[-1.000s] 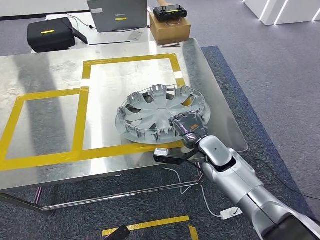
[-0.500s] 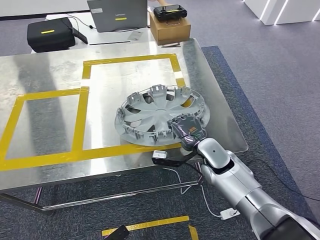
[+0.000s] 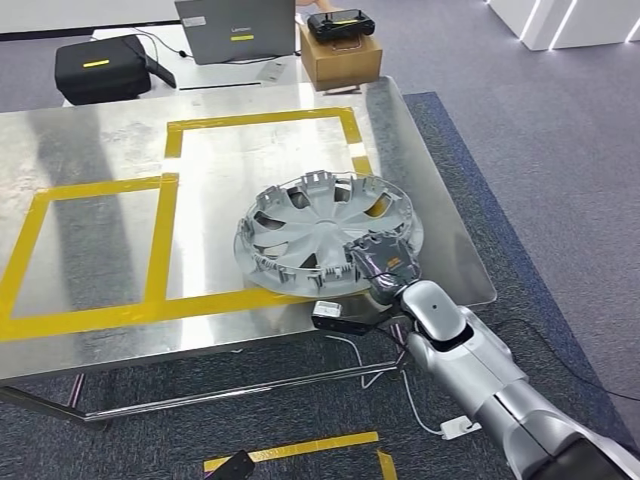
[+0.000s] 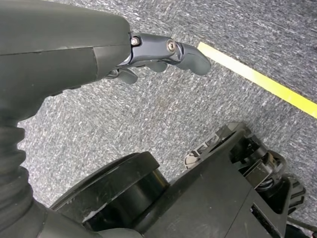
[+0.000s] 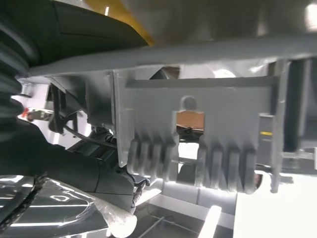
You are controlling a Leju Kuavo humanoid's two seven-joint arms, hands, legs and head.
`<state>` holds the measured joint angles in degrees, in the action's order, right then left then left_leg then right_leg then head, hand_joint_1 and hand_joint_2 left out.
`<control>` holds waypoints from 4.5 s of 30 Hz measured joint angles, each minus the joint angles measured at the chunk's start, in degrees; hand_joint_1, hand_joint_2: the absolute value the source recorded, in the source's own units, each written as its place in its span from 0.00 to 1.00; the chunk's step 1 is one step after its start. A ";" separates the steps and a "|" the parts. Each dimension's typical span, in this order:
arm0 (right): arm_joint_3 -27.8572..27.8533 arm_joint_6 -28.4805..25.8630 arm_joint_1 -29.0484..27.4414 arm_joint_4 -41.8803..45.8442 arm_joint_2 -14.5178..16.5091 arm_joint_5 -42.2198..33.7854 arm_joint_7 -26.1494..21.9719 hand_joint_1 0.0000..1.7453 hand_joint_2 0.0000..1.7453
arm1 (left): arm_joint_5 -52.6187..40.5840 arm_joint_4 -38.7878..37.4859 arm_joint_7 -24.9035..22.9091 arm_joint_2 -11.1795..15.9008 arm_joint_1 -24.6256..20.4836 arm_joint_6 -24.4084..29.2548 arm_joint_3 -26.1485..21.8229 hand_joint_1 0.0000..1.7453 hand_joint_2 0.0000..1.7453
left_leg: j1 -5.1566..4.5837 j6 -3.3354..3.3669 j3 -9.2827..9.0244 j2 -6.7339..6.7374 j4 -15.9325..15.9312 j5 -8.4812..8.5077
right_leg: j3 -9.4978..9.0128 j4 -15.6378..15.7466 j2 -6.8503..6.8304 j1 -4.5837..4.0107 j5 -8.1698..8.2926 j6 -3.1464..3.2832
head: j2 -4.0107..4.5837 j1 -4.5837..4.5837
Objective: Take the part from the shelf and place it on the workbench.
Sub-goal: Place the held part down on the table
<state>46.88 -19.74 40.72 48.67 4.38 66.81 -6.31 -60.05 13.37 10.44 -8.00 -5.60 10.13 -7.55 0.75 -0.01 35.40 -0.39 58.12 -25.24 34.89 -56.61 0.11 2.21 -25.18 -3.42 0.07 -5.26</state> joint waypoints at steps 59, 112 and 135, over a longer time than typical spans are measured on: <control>-10.42 -3.17 -5.50 -0.82 -9.99 4.15 0.67 0.88 1.00 | -0.08 -0.25 1.28 0.98 1.22 1.21 -2.43 0.00 1.00 | -0.03 0.03 0.04 -0.07 0.01 -0.02 | 0.00 0.01 -0.12 0.02 -0.02 -0.02 | 0.00 -0.01; -13.71 -3.57 -5.41 2.17 -10.43 4.92 0.11 0.88 1.00 | 0.78 -0.22 5.02 0.62 -1.94 2.96 -4.63 0.00 1.00 | -0.02 0.06 0.06 -0.07 0.01 0.02 | 0.00 -0.01 -0.10 0.01 0.00 -0.02 | 0.00 0.00; -5.32 -4.98 0.25 -0.59 -0.27 0.80 -2.63 0.88 1.00 | 0.09 -0.19 5.05 -1.67 -3.56 -0.13 -2.77 0.00 1.00 | -0.01 0.08 0.10 -0.06 0.00 0.03 | 0.05 -0.05 -0.05 0.01 0.00 -0.02 | 0.00 0.01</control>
<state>41.56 -24.72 40.97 48.08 4.11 67.60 -8.93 -59.95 13.18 15.50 -9.67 -9.17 10.00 -10.32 0.74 0.07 35.50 -0.45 58.13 -25.21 34.95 -56.65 0.07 2.21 -25.18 -3.44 0.07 -5.26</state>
